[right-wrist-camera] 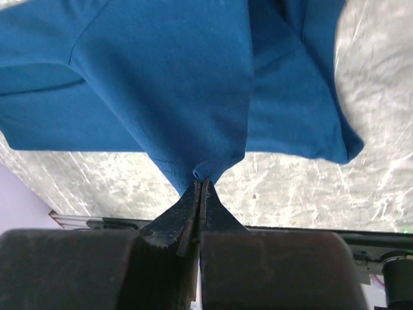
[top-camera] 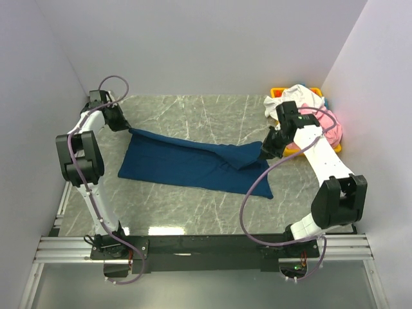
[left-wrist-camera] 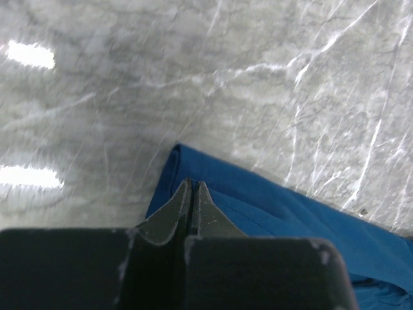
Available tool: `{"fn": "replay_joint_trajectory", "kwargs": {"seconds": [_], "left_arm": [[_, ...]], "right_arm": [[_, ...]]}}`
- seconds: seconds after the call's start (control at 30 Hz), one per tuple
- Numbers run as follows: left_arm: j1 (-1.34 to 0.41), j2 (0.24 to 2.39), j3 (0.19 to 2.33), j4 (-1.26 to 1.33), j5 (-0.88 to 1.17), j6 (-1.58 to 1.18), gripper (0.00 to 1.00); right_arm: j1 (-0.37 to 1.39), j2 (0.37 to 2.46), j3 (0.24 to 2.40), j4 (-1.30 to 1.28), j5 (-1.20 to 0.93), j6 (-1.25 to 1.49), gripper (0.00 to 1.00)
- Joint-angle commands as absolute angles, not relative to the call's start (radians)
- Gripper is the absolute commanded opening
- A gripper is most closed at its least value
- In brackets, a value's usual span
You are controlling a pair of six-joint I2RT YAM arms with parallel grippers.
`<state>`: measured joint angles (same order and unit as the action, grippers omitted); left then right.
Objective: Fold and stack the t-shirts
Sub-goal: Fold the tshirt
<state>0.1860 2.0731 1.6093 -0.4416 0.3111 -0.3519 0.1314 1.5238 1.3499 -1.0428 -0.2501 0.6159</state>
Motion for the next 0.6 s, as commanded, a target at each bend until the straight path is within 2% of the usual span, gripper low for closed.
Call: {"fn": "replay_joint_trajectory", "kwargs": {"seconds": [0.0,0.57], "left_arm": [[0.187,1.987,1.586,-0.457,0.256,-0.328,0.0],[0.187,1.87,1.424,-0.483,0.16,-0.348,0.0]], "right_arm": [[0.146,1.465,1.316,-1.006,-0.261,0.65,0.0],[0.163,1.413,1.203,-1.028,-0.273,0.658,0.0]]}}
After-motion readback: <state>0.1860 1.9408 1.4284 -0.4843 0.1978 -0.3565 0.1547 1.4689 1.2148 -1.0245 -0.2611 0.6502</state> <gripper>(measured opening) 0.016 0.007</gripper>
